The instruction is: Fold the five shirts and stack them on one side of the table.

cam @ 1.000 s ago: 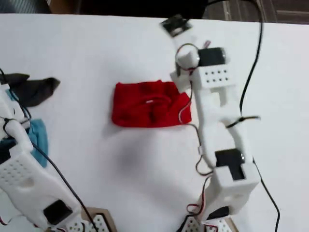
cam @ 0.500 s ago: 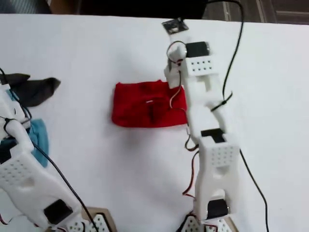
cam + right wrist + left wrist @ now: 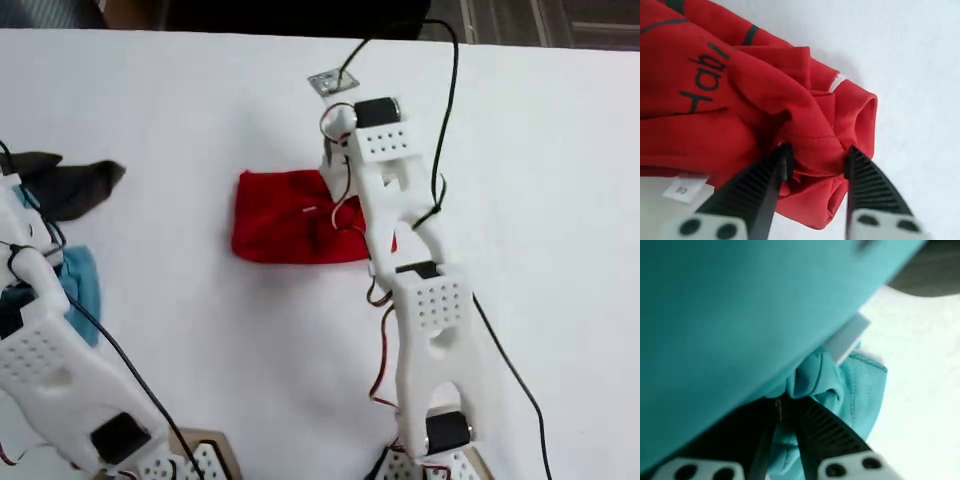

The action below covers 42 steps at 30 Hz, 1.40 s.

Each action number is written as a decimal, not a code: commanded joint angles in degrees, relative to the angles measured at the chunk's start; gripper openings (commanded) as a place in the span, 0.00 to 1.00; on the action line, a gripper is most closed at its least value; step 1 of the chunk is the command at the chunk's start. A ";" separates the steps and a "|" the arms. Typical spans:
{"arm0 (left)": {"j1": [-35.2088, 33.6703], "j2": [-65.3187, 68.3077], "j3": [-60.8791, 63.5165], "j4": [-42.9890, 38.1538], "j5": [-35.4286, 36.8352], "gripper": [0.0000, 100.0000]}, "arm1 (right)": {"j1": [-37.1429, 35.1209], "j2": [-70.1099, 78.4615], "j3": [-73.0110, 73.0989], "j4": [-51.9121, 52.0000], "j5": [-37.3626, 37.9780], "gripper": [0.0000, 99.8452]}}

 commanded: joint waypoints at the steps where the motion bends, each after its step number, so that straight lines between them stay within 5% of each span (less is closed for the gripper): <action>1: 0.26 0.62 2.07 -0.70 0.44 0.03 | -0.13 -1.01 -2.46 0.48 0.00 0.00; 7: 0.26 0.62 2.07 -0.70 0.44 0.03 | 2.42 -1.10 -6.51 0.75 0.62 0.02; 22: 0.35 0.62 2.07 -0.70 0.44 0.03 | 6.90 0.75 -17.23 1.89 19.60 0.02; 29: 0.35 0.62 2.07 -0.70 0.44 0.03 | 6.99 4.00 -17.58 1.80 19.52 0.02; 36: 0.35 0.62 2.07 -0.70 0.44 0.03 | 6.55 -2.68 -21.54 1.98 19.43 0.22; 42: 0.35 0.62 2.07 -0.70 0.44 0.03 | 2.42 -6.37 -21.10 3.03 13.54 0.22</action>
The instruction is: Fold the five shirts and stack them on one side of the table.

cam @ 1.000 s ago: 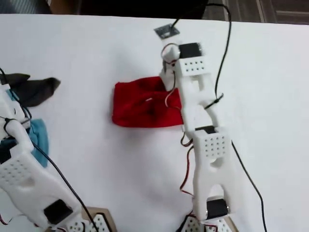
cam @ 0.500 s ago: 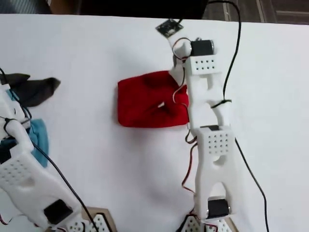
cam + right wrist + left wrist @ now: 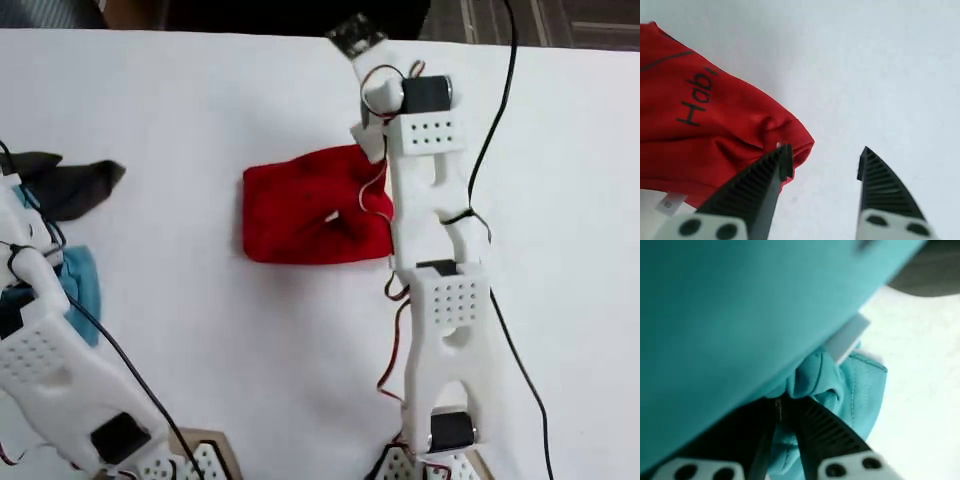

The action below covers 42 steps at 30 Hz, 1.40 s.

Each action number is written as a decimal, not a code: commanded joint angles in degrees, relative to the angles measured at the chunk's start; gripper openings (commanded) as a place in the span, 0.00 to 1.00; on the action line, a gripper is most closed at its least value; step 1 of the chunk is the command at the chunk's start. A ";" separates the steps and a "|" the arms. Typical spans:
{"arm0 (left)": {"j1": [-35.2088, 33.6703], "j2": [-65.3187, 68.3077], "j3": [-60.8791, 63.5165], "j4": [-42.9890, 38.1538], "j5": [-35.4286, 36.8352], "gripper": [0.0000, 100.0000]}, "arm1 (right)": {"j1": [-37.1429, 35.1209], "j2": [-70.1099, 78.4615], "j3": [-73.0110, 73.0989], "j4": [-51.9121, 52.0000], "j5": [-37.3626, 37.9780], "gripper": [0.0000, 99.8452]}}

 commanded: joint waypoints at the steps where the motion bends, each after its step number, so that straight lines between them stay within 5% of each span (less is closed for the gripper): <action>1: 0.35 0.62 2.07 -0.70 0.44 0.03 | -3.12 -5.05 -0.70 0.57 -1.85 0.19; 5: 0.35 0.62 2.07 -1.14 0.44 0.03 | -6.81 -5.05 5.80 0.57 -2.11 0.01; 16: 0.35 0.62 2.07 -1.14 0.44 0.03 | -8.92 -6.64 21.98 0.75 -1.85 0.02; 26: 0.35 0.62 1.98 -1.14 0.44 0.03 | -9.19 -24.31 35.52 0.57 -1.67 0.02; 35: 0.35 0.62 1.89 -1.14 0.44 0.03 | -7.43 -30.99 51.43 0.48 5.63 0.34; 42: 0.35 0.62 1.80 -1.14 0.44 0.03 | -7.08 -30.46 53.71 -1.36 5.80 0.35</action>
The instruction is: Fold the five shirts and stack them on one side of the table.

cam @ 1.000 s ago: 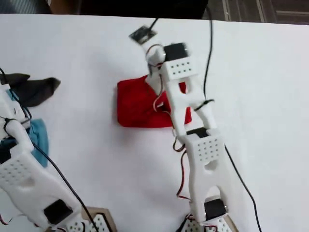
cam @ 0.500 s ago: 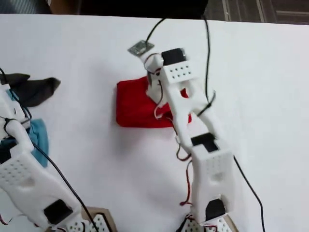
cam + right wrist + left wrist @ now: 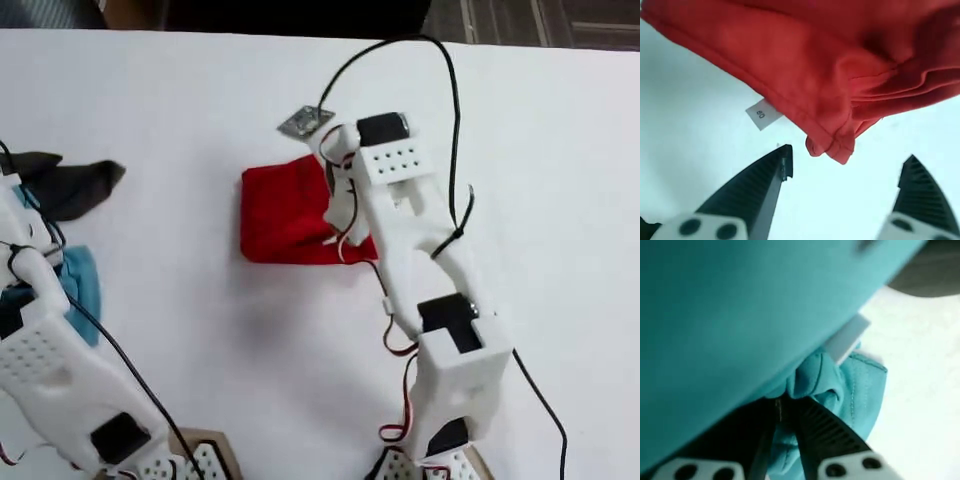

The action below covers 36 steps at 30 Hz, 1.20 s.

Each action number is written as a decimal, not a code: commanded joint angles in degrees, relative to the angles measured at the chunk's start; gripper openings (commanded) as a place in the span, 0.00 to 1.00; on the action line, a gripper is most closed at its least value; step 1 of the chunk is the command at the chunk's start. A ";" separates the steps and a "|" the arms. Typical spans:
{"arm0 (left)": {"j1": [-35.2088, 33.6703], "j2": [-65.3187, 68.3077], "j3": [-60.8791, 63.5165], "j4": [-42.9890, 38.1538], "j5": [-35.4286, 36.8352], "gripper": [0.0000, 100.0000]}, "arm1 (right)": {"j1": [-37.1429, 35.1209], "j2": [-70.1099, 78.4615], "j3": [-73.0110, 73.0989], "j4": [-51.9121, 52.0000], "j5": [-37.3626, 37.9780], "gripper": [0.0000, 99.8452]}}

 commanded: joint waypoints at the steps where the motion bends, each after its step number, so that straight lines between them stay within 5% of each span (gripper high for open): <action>1: 0.35 0.62 1.80 -0.97 0.44 0.03 | 0.22 -3.56 0.97 -1.89 0.44 0.35; 8: 0.35 0.62 1.80 -0.97 0.44 0.03 | 1.01 -3.47 11.34 -9.54 0.53 0.33; 16: 0.35 0.62 1.80 -0.97 0.44 0.03 | 5.41 -4.18 13.01 -13.58 0.53 0.01; 23: 0.35 0.62 1.80 -0.97 0.44 0.03 | 9.63 -4.09 4.48 -11.30 0.70 0.02; 28: 0.35 0.62 1.80 -0.97 0.44 0.03 | 9.80 -3.56 -4.75 -7.08 7.47 0.02; 36: 0.35 0.62 1.80 -0.97 0.44 0.03 | 9.98 -3.38 -4.13 -3.56 10.64 0.03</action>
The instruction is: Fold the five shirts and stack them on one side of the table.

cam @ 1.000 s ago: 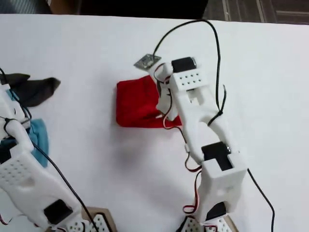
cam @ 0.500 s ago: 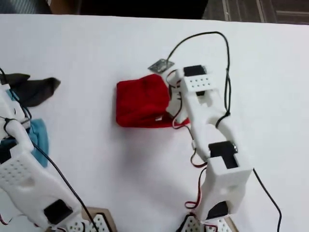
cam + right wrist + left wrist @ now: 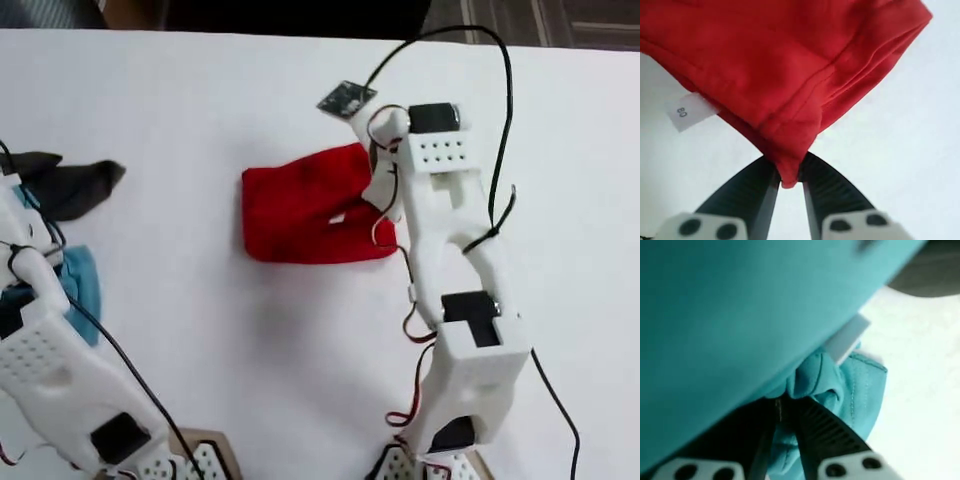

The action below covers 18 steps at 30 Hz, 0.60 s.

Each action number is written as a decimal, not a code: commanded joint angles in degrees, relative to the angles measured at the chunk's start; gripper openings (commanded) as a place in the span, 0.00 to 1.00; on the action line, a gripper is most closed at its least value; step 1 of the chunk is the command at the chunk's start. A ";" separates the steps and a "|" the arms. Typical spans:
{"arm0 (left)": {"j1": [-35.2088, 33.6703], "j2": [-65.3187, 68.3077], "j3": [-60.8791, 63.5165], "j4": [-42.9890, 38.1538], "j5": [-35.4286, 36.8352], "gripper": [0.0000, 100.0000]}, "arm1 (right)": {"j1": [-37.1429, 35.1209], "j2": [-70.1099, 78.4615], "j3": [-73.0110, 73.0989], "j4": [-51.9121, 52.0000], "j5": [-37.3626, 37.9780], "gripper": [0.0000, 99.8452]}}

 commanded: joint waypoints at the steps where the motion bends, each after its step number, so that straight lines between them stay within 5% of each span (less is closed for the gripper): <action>1: 0.35 0.62 1.80 -0.97 0.44 0.03 | 0.75 -3.47 0.00 1.54 0.62 0.04; 7: 0.35 0.62 1.80 -0.97 0.44 0.03 | 0.84 -3.82 9.14 1.80 4.57 0.20; 18: 0.35 0.62 1.80 -0.97 0.44 0.03 | 2.59 -8.48 -8.09 3.12 2.90 0.20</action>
